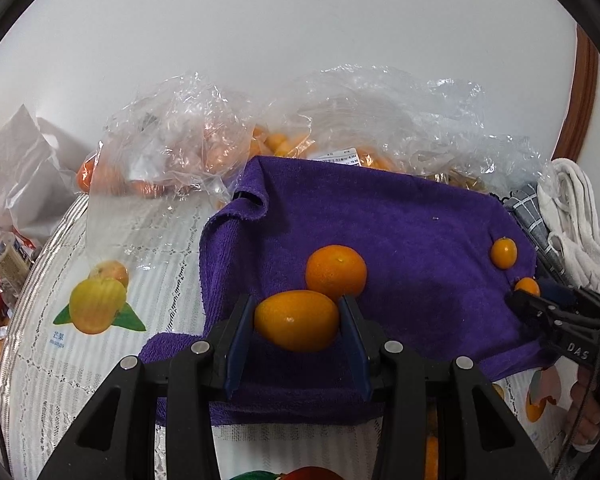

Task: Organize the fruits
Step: 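Lower both held oranges onto the purple towel and open both grippers, then move both open grippers back toward the fruit beside the towel, then grasp the yellow round fruit with the right gripper while the left grasps the small red fruit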

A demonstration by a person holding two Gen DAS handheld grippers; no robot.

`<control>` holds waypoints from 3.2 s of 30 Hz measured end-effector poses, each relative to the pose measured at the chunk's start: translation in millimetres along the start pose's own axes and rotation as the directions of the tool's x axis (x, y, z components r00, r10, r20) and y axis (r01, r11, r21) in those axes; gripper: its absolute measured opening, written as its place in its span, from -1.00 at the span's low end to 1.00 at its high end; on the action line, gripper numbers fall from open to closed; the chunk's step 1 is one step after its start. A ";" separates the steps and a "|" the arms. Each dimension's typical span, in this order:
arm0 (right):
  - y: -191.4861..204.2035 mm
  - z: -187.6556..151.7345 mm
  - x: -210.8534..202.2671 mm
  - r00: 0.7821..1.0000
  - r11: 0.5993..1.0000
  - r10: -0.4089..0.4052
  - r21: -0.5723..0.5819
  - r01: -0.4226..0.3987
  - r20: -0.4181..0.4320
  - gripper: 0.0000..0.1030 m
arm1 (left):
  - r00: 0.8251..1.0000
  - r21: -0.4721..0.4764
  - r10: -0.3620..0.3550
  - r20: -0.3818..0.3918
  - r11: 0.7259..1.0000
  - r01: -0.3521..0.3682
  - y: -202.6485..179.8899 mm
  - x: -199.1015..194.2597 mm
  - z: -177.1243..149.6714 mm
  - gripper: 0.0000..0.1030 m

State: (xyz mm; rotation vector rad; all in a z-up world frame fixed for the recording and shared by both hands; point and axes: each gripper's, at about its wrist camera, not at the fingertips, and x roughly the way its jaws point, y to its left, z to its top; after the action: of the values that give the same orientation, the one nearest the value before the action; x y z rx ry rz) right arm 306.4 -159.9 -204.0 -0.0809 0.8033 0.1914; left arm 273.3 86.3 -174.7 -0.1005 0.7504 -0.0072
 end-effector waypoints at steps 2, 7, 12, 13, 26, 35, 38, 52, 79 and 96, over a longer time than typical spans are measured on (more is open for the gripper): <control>1.7 2.1 -8.1 1.000 1.000 -0.012 -0.006 0.012 0.025 0.10 | 1.000 -0.006 -0.006 0.006 1.000 0.006 0.5 -1.5 0.2 -0.09; 1.2 9.9 -31.6 0.994 0.999 -0.042 -0.001 0.043 0.103 0.15 | 0.999 -0.026 -0.015 0.045 1.000 0.017 3.3 -10.7 3.1 0.20; -6.1 9.6 -56.7 0.992 0.996 -0.038 0.080 0.028 0.121 0.15 | 0.994 -0.063 -0.015 0.110 0.998 0.022 9.7 -29.5 9.1 0.20; -5.9 7.9 -64.3 0.991 0.995 -0.051 0.086 0.041 0.124 0.15 | 0.992 -0.072 -0.022 0.127 0.997 0.031 11.8 -34.5 10.4 0.20; 12.8 -32.4 -103.2 0.998 0.994 -0.056 0.099 0.051 0.042 0.15 | 0.989 -0.034 -0.075 0.128 0.996 0.080 32.4 -90.5 -28.8 0.20; 54.7 -60.7 -97.3 1.000 1.000 -0.003 0.013 0.003 0.011 0.10 | 0.999 -0.082 -0.020 0.040 0.996 0.023 68.3 -96.1 -74.8 0.20; 64.0 -65.5 -96.9 1.000 1.000 0.020 -0.002 -0.020 0.005 0.05 | 0.999 -0.116 -0.028 0.029 0.993 0.031 74.7 -95.5 -78.0 0.20; 88.4 -73.3 -88.7 0.993 0.993 0.112 -0.024 -0.113 -0.037 0.07 | 0.999 -0.083 0.039 0.003 0.996 -0.039 68.4 -88.8 -81.8 0.31; 90.5 -68.0 -74.8 0.986 0.986 0.164 -0.031 -0.165 -0.042 -0.66 | 0.999 -0.235 -0.039 -0.036 0.971 0.029 94.2 -79.3 -81.5 0.31; 83.9 -59.1 -58.5 0.977 0.979 0.194 -0.045 -0.199 -0.092 -0.32 | 0.999 -0.181 -0.016 -0.040 0.983 0.009 85.2 -76.1 -81.6 0.31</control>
State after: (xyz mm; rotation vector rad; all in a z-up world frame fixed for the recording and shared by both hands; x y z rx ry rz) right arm 208.1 -94.4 -202.7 -0.0607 0.8937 0.3990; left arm 159.5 167.0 -190.3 -0.2792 0.7911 0.0475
